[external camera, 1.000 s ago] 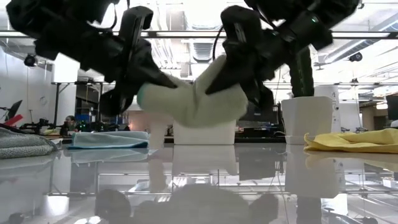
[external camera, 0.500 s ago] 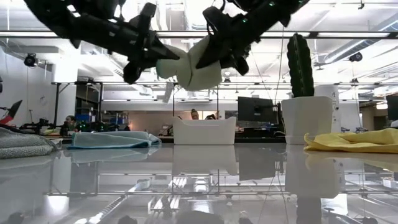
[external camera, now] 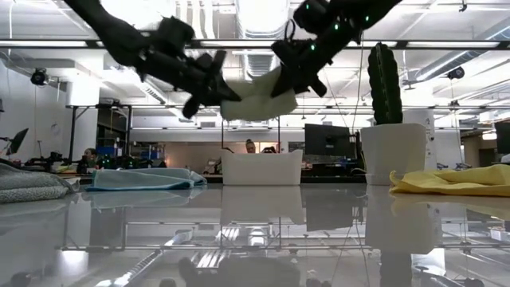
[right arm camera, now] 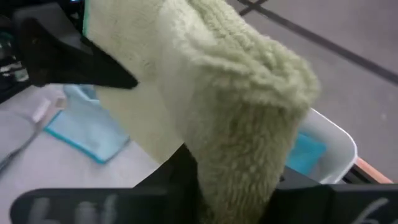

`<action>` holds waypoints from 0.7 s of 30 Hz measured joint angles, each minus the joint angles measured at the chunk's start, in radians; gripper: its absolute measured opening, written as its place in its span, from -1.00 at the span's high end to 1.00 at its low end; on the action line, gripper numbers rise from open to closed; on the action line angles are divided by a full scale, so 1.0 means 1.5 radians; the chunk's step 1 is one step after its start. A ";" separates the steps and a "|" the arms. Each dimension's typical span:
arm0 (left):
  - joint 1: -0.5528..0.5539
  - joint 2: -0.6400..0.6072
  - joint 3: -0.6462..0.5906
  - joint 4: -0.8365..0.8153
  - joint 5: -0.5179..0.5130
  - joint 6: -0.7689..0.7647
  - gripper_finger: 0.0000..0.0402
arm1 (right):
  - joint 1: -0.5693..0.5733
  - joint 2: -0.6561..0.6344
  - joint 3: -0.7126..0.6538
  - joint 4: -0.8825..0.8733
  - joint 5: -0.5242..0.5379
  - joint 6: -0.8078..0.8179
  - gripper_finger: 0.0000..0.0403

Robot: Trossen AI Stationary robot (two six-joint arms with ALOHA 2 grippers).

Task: Fold microfiber towels
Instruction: Put the green cloth into the bin

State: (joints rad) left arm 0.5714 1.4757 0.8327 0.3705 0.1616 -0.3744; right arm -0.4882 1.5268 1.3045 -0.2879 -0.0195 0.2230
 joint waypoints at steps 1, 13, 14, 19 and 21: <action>0.011 0.019 0.016 -0.005 0.014 0.004 0.92 | -0.013 0.006 0.000 -0.001 -0.009 0.000 0.64; 0.069 0.172 0.163 -0.169 0.037 0.065 0.92 | -0.083 0.124 0.027 0.002 -0.057 -0.017 0.64; 0.070 0.176 0.165 -0.171 0.036 0.065 0.92 | -0.085 0.130 0.030 0.000 -0.066 -0.016 0.64; 0.068 0.193 0.176 -0.171 0.036 0.062 0.91 | -0.085 0.148 0.034 -0.007 -0.074 -0.013 0.64; 0.069 0.193 0.176 -0.175 0.036 0.062 0.91 | -0.085 0.153 0.034 -0.009 -0.074 -0.006 0.64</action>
State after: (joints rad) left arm 0.6743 1.7657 1.0969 0.1075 0.2157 -0.2813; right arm -0.6160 1.7558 1.3548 -0.3013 -0.1307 0.2133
